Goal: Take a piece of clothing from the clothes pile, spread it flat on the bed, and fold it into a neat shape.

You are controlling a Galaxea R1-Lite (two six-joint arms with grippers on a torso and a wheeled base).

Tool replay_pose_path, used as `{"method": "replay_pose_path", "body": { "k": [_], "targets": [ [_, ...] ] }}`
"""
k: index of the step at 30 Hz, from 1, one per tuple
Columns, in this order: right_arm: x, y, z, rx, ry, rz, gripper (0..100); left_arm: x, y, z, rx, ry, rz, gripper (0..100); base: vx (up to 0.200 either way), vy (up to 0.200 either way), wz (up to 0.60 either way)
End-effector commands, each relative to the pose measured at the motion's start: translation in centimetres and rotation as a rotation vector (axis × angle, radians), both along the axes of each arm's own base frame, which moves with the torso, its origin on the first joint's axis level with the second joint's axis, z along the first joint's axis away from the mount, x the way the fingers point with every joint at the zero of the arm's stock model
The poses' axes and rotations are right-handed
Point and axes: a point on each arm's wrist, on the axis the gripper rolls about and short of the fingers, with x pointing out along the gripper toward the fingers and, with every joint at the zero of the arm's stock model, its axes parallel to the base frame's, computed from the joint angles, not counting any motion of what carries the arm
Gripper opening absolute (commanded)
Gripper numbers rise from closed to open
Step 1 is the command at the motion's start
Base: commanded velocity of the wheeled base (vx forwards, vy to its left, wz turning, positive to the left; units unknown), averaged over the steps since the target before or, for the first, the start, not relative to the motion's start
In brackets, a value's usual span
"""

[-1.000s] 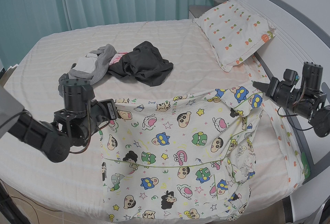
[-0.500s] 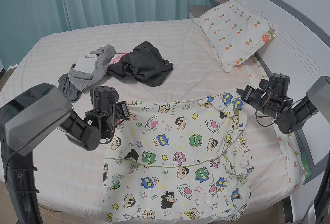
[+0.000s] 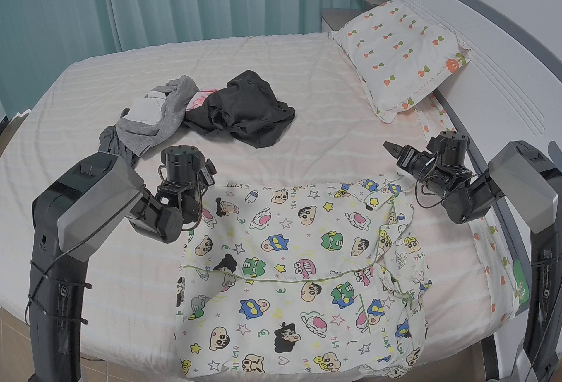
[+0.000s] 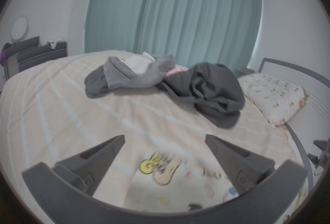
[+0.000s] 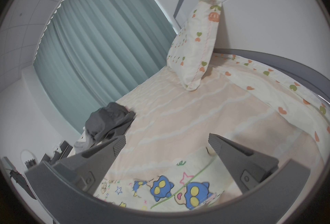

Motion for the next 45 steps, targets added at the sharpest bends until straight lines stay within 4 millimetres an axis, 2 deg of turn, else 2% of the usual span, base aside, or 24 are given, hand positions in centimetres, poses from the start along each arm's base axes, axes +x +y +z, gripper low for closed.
{"method": "replay_pose_path", "body": {
  "k": [1, 5, 6, 10, 14, 15, 17, 20, 21, 22, 23, 24, 25, 27, 28, 29, 30, 32, 38, 45],
  "targets": [
    [0.3, -2.1, 0.7, 0.026, -0.017, -0.068, 100, 1.6, 2.5, 0.2, -0.003, -0.036, 0.090, 100, 0.000, 0.000, 0.00],
    [-1.0, -3.9, 2.1, 0.082, -0.005, -0.102, 100, 1.5, 4.2, 1.9, -0.013, -0.066, 0.126, 100, 0.000, 0.000, 0.00],
    [-1.7, -5.0, 2.7, 0.111, 0.002, -0.123, 100, 1.2, 4.8, 2.5, -0.014, -0.072, 0.137, 100, 0.000, 0.000, 0.00],
    [-4.6, -8.2, 3.0, 0.141, 0.062, -0.126, 100, -1.2, 6.4, 4.8, -0.031, -0.062, 0.130, 100, 0.000, 0.000, 0.00],
    [-9.0, -10.4, 2.4, 0.181, 0.165, -0.038, 100, -6.0, 7.0, 8.6, -0.162, -0.095, 0.053, 100, 0.000, 0.000, 0.00],
    [-10.4, -10.8, 2.0, 0.193, 0.199, 0.000, 100, -8.1, 7.1, 9.6, -0.219, -0.096, 0.009, 100, 0.000, 0.000, 0.00],
    [-12.0, -11.2, 1.2, 0.213, 0.248, 0.051, 100, -12.0, 7.2, 10.0, -0.281, -0.053, -0.079, 100, 0.000, 0.000, 0.00],
    [-12.7, -11.4, 0.0, 0.213, 0.292, 0.080, 100, -16.9, 7.7, 9.8, -0.315, 0.007, -0.149, 100, 0.000, 0.000, 0.00],
    [-12.7, -11.4, 0.0, 0.213, 0.292, 0.080, 100, -17.0, 7.7, 9.7, -0.317, 0.010, -0.150, 100, 0.000, 0.000, 0.00],
    [-12.6, -11.0, -0.6, 0.214, 0.315, 0.089, 100, -18.7, 8.0, 9.8, -0.343, 0.008, -0.147, 100, 0.000, 0.000, 0.00],
    [-12.5, -10.6, -1.1, 0.212, 0.328, 0.100, 100, -19.6, 8.1, 9.9, -0.366, 0.004, -0.143, 100, 0.000, 0.000, 0.00],
    [-12.5, -10.6, -1.1, 0.212, 0.328, 0.100, 100, -19.6, 8.1, 9.9, -0.366, 0.004, -0.143, 100, 0.000, 0.000, 0.00],
    [-12.4, -10.1, -1.4, 0.204, 0.338, 0.118, 100, -21.1, 8.4, 10.0, -0.407, 0.001, -0.138, 100, 0.000, 0.000, 0.00],
    [-12.4, -10.1, -1.4, 0.204, 0.338, 0.118, 100, -21.1, 8.4, 10.0, -0.407, 0.001, -0.138, 100, 0.000, 0.000, 0.00],
    [-12.4, -9.0, -3.0, 0.199, 0.395, 0.146, 100, -22.3, 8.5, 9.3, -0.448, 0.030, -0.150, 100, 0.000, 0.000, 0.00],
    [-12.4, -9.0, -3.0, 0.199, 0.395, 0.146, 100, -22.3, 8.5, 9.3, -0.448, 0.030, -0.150, 100, 0.000, 0.000, 0.00],
    [-12.6, -8.7, -4.5, 0.162, 0.429, 0.166, 100, -22.5, 8.5, 9.1, -0.457, 0.041, -0.151, 100, 0.000, 0.000, 0.00],
    [-12.7, -8.5, -5.6, 0.110, 0.447, 0.194, 100, -22.5, 8.5, 9.1, -0.465, 0.037, -0.149, 100, 0.000, 0.000, 0.00],
    [-12.2, -7.9, -7.0, 0.090, 0.473, 0.218, 100, -22.4, 8.3, 9.3, -0.493, 0.030, -0.148, 100, 0.000, 0.000, 0.00],
    [-11.4, -6.6, -6.9, 0.075, 0.453, 0.258, 100, -22.5, 8.4, 9.5, -0.494, 0.019, -0.149, 100, 0.000, 0.000, 0.00]
  ]
}}
